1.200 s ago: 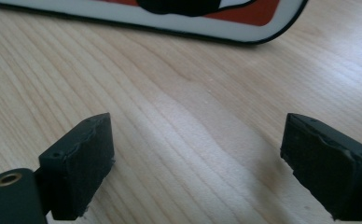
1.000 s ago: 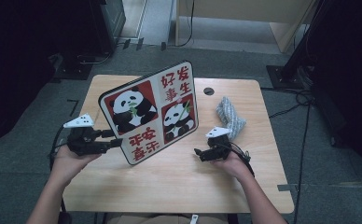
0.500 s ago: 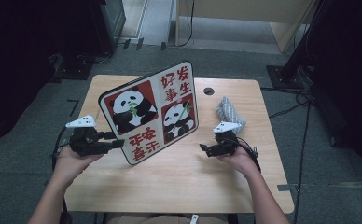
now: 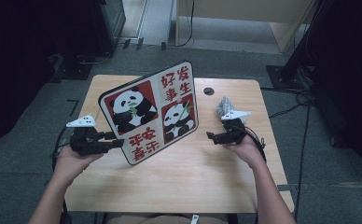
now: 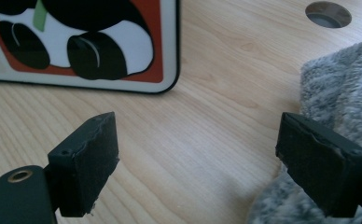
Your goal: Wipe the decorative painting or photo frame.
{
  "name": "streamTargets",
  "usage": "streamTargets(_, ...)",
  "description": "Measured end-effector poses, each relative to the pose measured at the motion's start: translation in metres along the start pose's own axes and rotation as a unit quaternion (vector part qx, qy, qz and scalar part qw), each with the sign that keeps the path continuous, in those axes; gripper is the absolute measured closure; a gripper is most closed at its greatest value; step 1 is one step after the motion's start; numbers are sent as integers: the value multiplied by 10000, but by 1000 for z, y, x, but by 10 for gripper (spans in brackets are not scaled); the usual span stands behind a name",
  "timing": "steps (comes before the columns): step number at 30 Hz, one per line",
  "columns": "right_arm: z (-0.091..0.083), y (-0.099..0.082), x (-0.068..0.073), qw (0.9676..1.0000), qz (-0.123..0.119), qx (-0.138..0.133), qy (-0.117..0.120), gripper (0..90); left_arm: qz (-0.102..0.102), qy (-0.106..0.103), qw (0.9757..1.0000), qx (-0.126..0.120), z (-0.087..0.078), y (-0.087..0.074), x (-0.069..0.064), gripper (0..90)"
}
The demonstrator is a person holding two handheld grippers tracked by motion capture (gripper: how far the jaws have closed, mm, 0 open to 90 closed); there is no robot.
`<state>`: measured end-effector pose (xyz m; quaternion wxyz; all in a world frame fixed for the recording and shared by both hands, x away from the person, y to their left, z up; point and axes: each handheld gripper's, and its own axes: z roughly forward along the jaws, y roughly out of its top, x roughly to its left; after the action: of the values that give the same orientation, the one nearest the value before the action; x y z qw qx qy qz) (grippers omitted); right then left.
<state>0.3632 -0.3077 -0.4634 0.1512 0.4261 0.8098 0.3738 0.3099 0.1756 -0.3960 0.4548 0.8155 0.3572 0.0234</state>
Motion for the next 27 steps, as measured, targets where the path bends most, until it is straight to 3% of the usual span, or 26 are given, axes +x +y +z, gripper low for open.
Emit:
streamTargets(6, 1, 8, -13, 10000, -14, 62, 53, 192, -33, 18, 10000, -4, 0, 0, 2, 501)
streamTargets(11, 1, 14, -25, 9998, 142, 108, 129, 216, -39, 25, 10000, -26, 1, 0, 3, 502)
streamTargets(15, -3, 16, -39, 9998, 207, -5, -5, 239, -13, 0, 10000, -26, 2, 1, 4, 511)
streamTargets(19, -6, 18, -52, 9989, 437, -48, -140, 255, -19, 8, 10000, -26, 4, 2, 4, 518)
streamTargets(27, -14, 20, -67, 9963, 690, -294, -412, 267, -53, 32, 10000, -36, 6, 1, 4, 518)
